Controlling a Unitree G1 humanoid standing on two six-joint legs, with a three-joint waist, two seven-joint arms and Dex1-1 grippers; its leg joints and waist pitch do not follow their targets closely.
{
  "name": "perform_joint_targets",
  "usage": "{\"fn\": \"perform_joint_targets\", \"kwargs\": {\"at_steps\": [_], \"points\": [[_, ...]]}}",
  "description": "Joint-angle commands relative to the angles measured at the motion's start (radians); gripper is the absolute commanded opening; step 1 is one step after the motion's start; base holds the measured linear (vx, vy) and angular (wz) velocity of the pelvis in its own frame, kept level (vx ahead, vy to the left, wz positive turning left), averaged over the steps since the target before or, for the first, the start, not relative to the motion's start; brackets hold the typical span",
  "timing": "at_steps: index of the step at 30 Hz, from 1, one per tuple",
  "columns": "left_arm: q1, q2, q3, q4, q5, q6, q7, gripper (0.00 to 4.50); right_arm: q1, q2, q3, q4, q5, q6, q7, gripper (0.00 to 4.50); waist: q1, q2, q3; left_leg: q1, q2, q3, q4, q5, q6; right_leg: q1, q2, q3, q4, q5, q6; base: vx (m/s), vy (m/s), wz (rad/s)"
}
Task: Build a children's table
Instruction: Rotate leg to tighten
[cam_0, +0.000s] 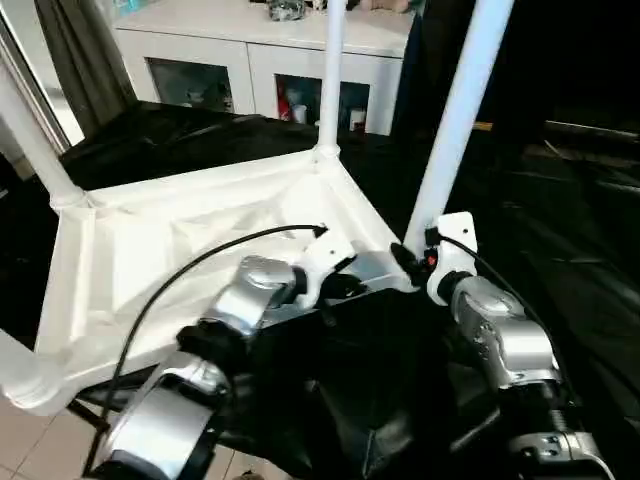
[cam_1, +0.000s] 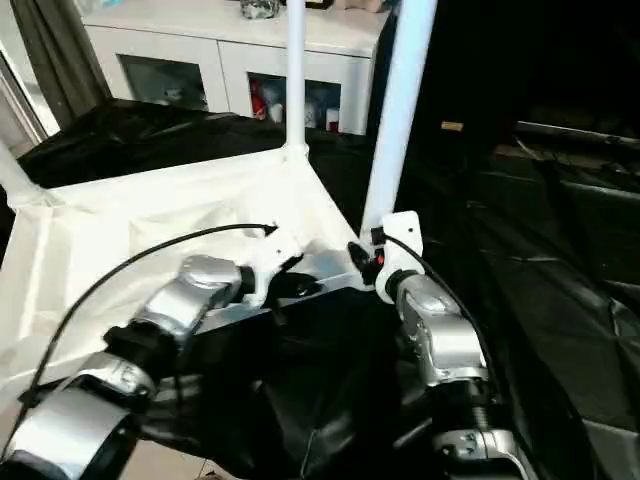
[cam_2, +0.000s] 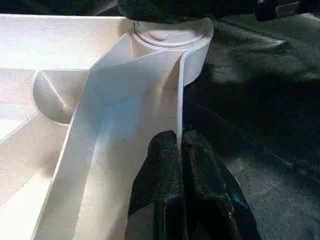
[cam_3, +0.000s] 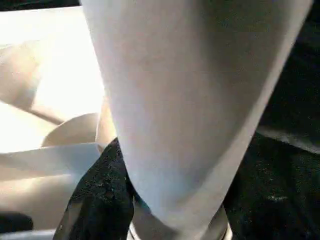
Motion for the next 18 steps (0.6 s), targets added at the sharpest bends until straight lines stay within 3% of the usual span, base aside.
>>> {"fn": "perform_joint_targets", "kwargs": {"at_steps": [1, 4, 5, 7, 9, 13, 18], "points": [[-0.008, -0.042, 0.005, -0.003, -0.022, -0.038, 0.018, 0.00, 0.030, 0.042, 0.054, 0.055, 0.012, 0.036, 0.030, 1.98, 0.002, -0.013, -0.052, 0.002, 0.037, -0.014, -0.069, -0.203, 0.012, 0.039, -0.063, 0.047, -0.082, -0.146, -0.185, 0.000, 0.000, 0.00], [0.007, -0.018, -0.008, -0.008, -0.027, -0.071, -0.046, 0.00, 0.036, 0.039, 0.060, 0.030, 0.023, 0.017, 0.066, 1.98, 0.001, -0.007, -0.051, 0.002, 0.037, -0.015, -0.071, -0.215, 0.014, 0.039, -0.063, 0.046, -0.085, -0.166, -0.180, 0.000, 0.000, 0.00], [0.017, -0.003, -0.012, -0.013, -0.029, -0.079, -0.076, 0.00, 0.039, 0.036, 0.060, 0.016, 0.032, 0.010, 0.080, 2.53, 0.001, -0.009, -0.051, 0.002, 0.037, -0.015, -0.072, -0.218, 0.014, 0.039, -0.063, 0.046, -0.086, -0.167, -0.179, 0.000, 0.000, 0.00], [0.028, 0.016, -0.015, -0.020, -0.030, -0.090, -0.109, 0.00, 0.043, 0.026, 0.062, -0.002, 0.050, 0.012, 0.112, 2.66, 0.001, 0.006, -0.052, 0.002, 0.037, -0.017, -0.072, -0.222, 0.011, 0.040, -0.062, 0.046, -0.082, -0.145, -0.185, 0.000, 0.000, 0.00], [0.044, 0.043, -0.017, -0.038, -0.042, -0.098, -0.167, 0.00, 0.056, -0.008, 0.087, -0.040, 0.067, 0.019, 0.191, 2.83, -0.001, -0.001, -0.053, 0.001, 0.037, -0.016, -0.072, -0.221, 0.019, 0.043, -0.061, 0.045, -0.083, -0.125, -0.189, 0.000, 0.000, 0.00], [0.069, 0.095, -0.021, -0.083, -0.074, -0.112, -0.295, 0.00, 0.107, -0.119, 0.146, -0.154, 0.099, 0.027, 0.396, 3.03, 0.003, 0.008, -0.052, -0.002, 0.039, -0.016, -0.070, -0.208, 0.037, 0.047, -0.062, 0.044, -0.082, -0.117, -0.195, 0.000, 0.000, 0.00], [0.082, 0.134, -0.024, -0.129, -0.106, -0.098, -0.405, 0.00, 0.156, -0.224, 0.169, -0.242, 0.147, 0.030, 0.566, 3.03, 0.010, 0.008, -0.054, -0.003, 0.043, -0.013, -0.065, -0.184, 0.055, 0.046, -0.060, 0.042, -0.076, -0.072, -0.224, 0.000, 0.000, 0.00]]}}
